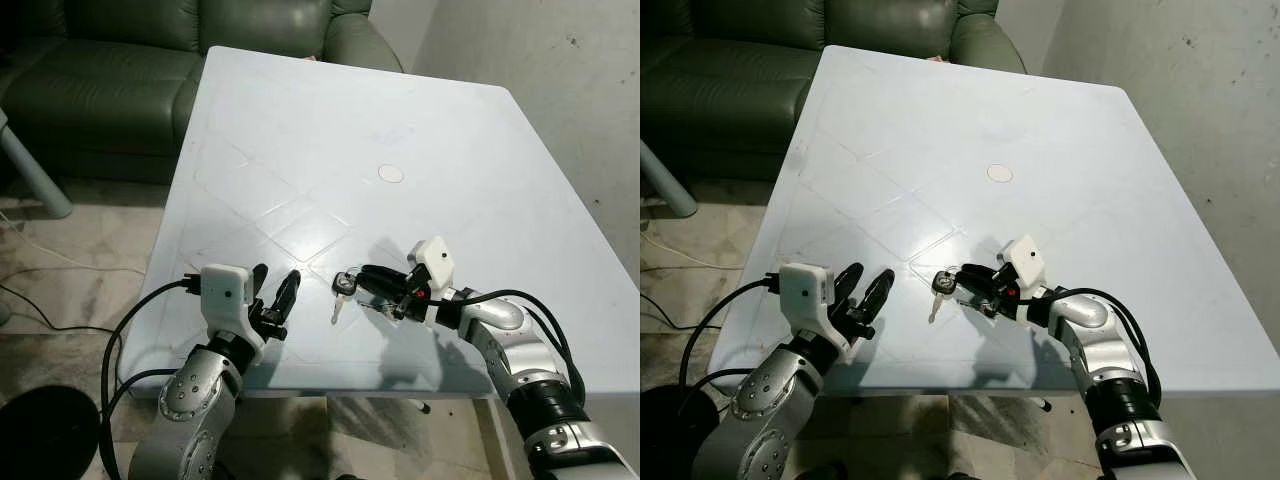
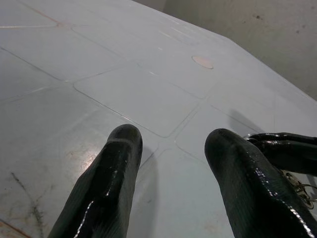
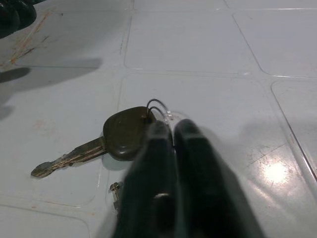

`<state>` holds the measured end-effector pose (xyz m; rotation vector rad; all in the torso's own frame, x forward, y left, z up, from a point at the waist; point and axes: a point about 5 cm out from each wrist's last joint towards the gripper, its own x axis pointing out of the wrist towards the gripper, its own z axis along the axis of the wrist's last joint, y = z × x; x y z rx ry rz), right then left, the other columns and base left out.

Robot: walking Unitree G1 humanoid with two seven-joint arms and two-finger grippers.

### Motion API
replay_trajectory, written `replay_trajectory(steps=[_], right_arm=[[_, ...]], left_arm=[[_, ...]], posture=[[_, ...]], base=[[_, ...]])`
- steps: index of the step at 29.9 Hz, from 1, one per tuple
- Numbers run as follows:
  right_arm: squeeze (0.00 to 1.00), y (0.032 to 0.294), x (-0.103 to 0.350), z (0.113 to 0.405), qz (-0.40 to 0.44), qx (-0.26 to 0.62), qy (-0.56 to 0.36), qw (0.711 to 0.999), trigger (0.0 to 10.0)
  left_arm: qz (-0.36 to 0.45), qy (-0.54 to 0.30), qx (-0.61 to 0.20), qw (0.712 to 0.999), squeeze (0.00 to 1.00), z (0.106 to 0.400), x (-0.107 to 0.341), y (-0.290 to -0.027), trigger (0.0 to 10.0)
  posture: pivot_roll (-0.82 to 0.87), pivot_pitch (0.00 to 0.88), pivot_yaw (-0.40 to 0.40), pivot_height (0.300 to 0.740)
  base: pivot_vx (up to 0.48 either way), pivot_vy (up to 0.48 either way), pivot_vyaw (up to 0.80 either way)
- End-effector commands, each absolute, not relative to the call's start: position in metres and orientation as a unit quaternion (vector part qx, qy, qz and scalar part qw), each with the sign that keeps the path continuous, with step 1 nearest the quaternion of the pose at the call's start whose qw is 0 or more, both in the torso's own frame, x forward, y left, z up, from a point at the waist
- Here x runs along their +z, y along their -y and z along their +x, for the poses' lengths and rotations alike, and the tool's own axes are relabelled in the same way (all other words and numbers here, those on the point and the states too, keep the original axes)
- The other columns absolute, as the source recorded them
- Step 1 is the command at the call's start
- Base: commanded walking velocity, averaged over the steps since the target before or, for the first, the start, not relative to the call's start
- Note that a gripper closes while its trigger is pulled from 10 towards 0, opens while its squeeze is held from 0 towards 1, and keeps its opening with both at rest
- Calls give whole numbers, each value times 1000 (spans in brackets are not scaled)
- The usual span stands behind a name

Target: Hang keys on a hook

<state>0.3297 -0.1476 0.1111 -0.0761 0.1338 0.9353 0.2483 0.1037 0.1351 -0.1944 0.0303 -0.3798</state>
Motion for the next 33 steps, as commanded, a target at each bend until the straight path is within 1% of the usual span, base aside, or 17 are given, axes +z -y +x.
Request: replay_trajectory(steps=[1, 11, 13, 16, 17, 23, 27, 29, 32, 33], right_arm=[[0, 156, 115, 331, -42, 446, -61, 892, 0], [0, 156, 115, 331, -38, 451, -61, 890, 0], [0, 156, 116, 332, -28, 446, -58, 893, 0], [0, 157, 121, 335, -2, 432, -47, 900, 0], [0, 156, 126, 337, 26, 421, -35, 906, 0], [0, 154, 144, 342, 105, 392, 3, 914, 0], [0, 155, 162, 344, 143, 360, 48, 921, 0], [0, 160, 171, 345, 141, 315, 71, 936, 0], [0, 168, 175, 346, 137, 275, 82, 948, 0], [0, 174, 178, 346, 131, 249, 88, 955, 0]], left_arm=[[-99, -11, -195, 976, 0, 246, 139, -99, 10000], [-98, -10, -194, 976, 0, 247, 139, -99, 10000], [-97, -9, -194, 976, 0, 248, 139, -99, 10000], [-97, -6, -191, 977, 0, 251, 140, -100, 10000], [-95, -2, -189, 977, 0, 253, 141, -101, 10000], [-100, 13, -174, 980, 0, 265, 148, -104, 10000], [-94, 22, -153, 983, 0, 278, 153, -108, 10000], [-95, 30, -148, 984, 0, 286, 157, -110, 10000], [-84, 33, -145, 985, 0, 292, 159, -113, 10000], [-83, 38, -139, 986, 0, 296, 162, -117, 10000]], posture=[[30, 164, -154, 740], [30, 165, -154, 740], [30, 159, -152, 740], [32, 143, -154, 740], [32, 138, -154, 740], [28, 111, -150, 740], [16, 83, -142, 740], [1, 55, -131, 740], [-6, 46, -127, 740], [-16, 34, -120, 740]], base=[[0, 0, 0], [0, 0, 0], [0, 0, 0], [0, 0, 0], [0, 0, 0], [0, 0, 0], [0, 0, 0], [0, 0, 0], [0, 0, 0], [0, 0, 0]])
